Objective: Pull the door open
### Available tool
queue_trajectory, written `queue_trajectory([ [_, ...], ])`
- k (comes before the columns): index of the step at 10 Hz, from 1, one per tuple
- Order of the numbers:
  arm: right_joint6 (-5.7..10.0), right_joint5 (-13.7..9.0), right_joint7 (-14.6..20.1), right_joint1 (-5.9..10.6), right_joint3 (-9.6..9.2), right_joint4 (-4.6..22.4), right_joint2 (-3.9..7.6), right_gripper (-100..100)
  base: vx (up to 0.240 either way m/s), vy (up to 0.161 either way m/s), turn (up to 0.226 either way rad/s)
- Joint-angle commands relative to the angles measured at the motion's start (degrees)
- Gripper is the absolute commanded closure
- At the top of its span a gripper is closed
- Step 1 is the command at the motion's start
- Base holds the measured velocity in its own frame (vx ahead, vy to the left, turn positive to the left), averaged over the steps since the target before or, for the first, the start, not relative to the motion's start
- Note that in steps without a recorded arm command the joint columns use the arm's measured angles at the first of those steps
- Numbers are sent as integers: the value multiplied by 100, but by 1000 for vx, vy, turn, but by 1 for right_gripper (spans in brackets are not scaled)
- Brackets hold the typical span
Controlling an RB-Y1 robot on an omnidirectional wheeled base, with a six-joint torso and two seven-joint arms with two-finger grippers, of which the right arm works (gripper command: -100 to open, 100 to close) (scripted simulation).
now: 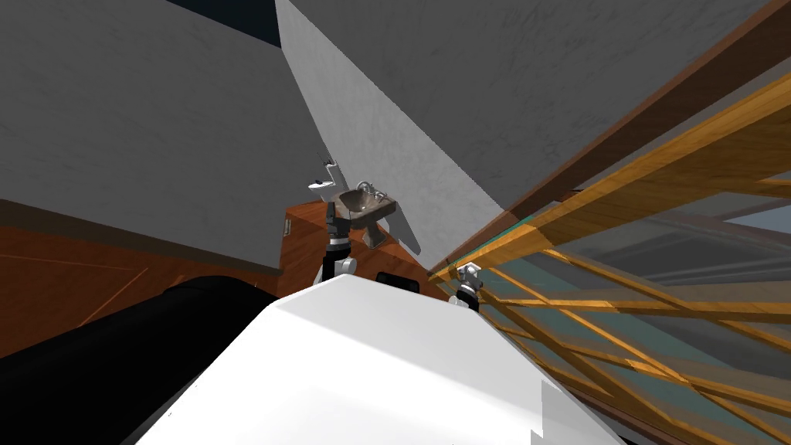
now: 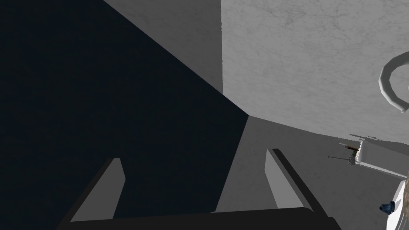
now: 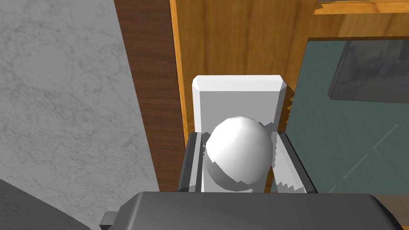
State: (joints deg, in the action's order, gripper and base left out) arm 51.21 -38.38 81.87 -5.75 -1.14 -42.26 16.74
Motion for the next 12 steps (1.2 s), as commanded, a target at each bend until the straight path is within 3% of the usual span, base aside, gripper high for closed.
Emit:
queue_trajectory([
  [1, -19, 40, 44, -43, -76, -68, 15, 100, -186, -6, 63],
  [7, -15, 304, 364, -163, -558, -286, 172, 100, -233, 2, 68],
  [9, -30, 314, 366, -154, -579, -273, 168, 100, -161, 0, 40],
  [12, 40, 458, 558, -265, -833, -363, 287, 100, -201, -13, 71],
])
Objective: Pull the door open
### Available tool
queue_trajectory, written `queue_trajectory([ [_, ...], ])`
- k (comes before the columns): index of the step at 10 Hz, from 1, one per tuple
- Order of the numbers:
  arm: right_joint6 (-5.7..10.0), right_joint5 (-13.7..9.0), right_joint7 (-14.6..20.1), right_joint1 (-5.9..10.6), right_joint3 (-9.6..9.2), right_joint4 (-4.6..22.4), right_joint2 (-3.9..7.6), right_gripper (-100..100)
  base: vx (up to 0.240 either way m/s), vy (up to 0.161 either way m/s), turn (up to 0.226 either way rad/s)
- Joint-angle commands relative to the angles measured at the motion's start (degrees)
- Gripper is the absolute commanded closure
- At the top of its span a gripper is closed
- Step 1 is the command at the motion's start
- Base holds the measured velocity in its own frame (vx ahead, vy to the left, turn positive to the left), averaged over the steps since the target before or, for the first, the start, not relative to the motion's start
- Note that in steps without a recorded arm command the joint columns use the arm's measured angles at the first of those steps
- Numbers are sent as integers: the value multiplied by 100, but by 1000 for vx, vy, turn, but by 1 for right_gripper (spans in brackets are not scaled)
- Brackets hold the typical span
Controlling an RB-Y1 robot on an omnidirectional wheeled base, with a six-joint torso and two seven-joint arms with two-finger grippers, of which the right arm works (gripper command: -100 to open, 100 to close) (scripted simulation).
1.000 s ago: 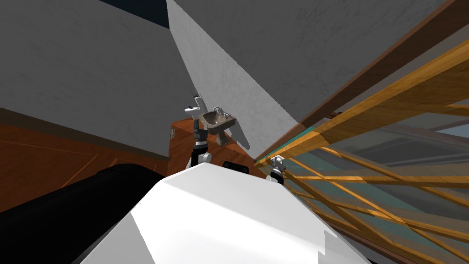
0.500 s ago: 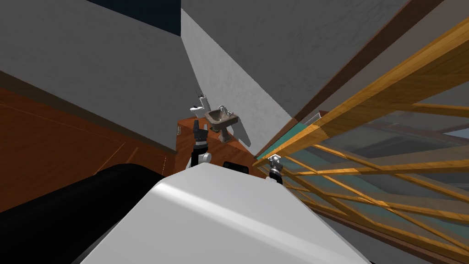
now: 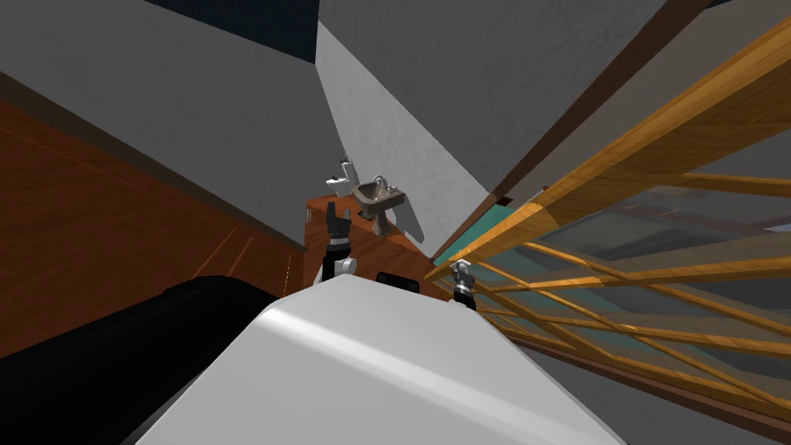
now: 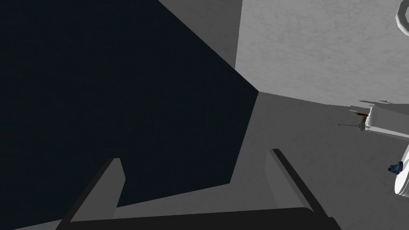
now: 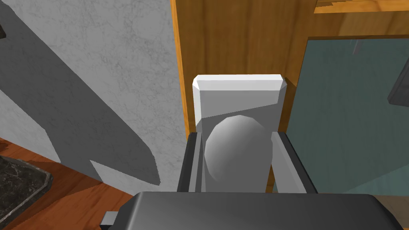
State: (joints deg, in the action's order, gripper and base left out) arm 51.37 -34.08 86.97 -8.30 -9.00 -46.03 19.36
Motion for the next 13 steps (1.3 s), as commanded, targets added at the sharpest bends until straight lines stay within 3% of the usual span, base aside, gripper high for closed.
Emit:
queue_trajectory([
  [1, 61, 88, 131, -55, -152, -29, 84, 100, -242, -6, 78],
  [4, 146, 224, 317, -157, -387, -126, 216, 100, -267, -19, 77],
  [5, 116, 198, 267, -125, -342, -90, 179, 100, -108, 0, 20],
  [6, 207, 268, 397, -211, -485, -102, 267, 100, -150, -9, 118],
  [13, 564, 470, 814, -444, -893, -165, 615, 100, -237, -26, 100],
])
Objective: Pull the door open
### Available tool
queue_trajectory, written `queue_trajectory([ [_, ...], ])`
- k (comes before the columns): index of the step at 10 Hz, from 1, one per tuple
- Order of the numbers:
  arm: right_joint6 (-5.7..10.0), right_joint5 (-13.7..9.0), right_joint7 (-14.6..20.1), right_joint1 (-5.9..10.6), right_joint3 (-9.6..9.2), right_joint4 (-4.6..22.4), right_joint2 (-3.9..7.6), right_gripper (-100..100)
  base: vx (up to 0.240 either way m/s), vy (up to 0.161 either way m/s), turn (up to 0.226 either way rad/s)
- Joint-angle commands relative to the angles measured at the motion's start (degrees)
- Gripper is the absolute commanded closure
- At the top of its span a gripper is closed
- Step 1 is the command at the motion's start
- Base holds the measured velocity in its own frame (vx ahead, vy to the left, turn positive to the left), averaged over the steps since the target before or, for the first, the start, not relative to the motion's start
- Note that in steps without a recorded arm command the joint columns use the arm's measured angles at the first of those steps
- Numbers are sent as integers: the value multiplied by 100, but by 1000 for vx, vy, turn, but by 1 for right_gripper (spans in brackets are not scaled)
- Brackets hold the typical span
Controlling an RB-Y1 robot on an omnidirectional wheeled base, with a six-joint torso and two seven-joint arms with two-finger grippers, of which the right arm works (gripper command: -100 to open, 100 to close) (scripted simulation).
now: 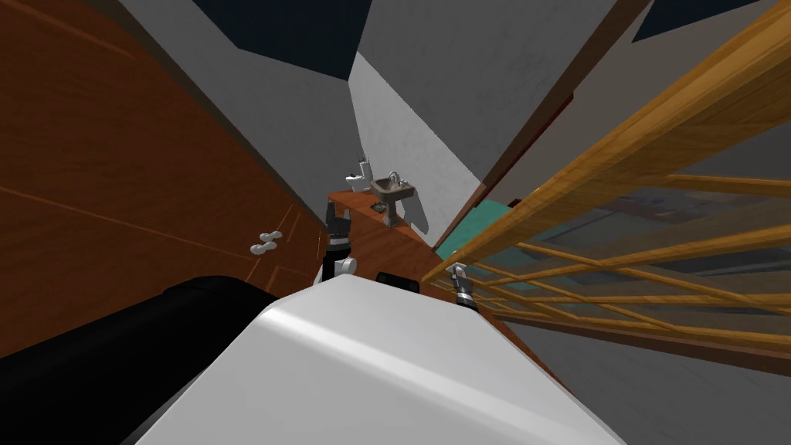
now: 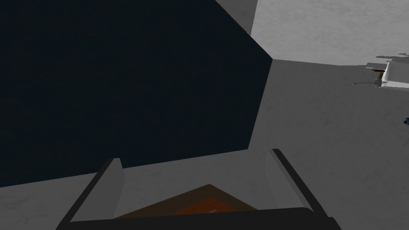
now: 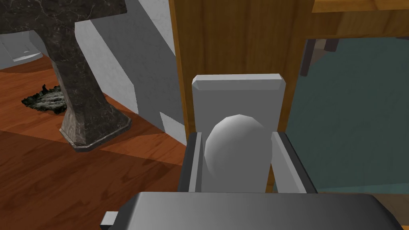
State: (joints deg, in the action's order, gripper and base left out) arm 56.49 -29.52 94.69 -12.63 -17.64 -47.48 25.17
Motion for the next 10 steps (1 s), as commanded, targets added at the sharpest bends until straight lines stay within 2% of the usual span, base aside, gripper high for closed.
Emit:
queue_trajectory([
  [1, 0, 0, 0, 0, 0, 0, 0, 100, -97, -27, 28],
  [2, 110, 42, 91, -50, -87, 40, 57, 100, -137, 2, 130],
  [3, 141, 51, 114, -61, -104, 50, 75, 100, -202, -47, 124],
  [10, 687, 203, 519, -240, -414, 228, 392, 100, -222, -42, 132],
])
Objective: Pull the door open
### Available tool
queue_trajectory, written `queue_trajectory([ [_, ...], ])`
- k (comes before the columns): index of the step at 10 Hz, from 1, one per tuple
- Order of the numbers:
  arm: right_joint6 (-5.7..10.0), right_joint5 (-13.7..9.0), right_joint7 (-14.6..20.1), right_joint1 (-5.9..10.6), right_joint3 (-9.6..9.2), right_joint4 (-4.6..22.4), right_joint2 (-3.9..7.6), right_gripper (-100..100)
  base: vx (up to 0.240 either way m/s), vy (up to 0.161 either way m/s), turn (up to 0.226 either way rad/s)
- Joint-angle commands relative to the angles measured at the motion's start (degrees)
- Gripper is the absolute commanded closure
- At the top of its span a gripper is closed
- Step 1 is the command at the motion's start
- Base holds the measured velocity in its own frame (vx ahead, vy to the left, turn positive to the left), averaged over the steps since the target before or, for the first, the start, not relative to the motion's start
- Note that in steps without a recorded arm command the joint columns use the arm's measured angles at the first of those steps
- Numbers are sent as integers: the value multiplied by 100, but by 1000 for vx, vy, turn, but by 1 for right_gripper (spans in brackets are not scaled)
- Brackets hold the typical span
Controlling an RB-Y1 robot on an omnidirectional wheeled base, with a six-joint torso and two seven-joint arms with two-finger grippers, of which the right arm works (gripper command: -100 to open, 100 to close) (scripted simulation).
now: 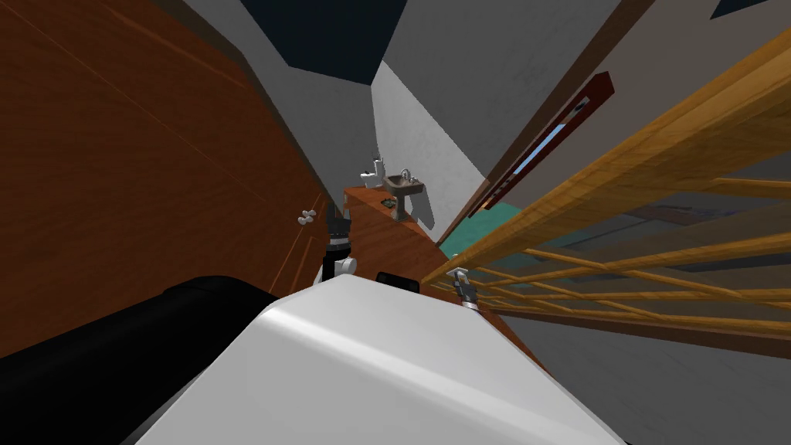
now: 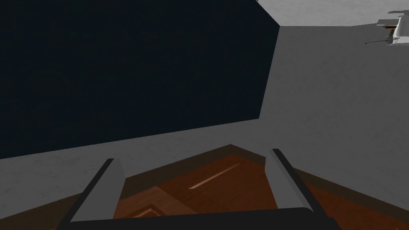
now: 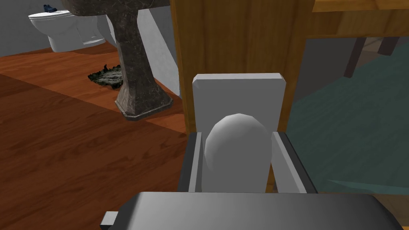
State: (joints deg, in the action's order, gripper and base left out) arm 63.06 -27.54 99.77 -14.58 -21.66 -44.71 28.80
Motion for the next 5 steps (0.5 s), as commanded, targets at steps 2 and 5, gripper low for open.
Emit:
queue_trajectory([
  [2, 84, 38, 54, -29, -61, 44, 28, 100, -120, -17, 64],
  [5, 266, 106, 154, -62, -160, 121, 101, 100, -207, -59, 134],
])
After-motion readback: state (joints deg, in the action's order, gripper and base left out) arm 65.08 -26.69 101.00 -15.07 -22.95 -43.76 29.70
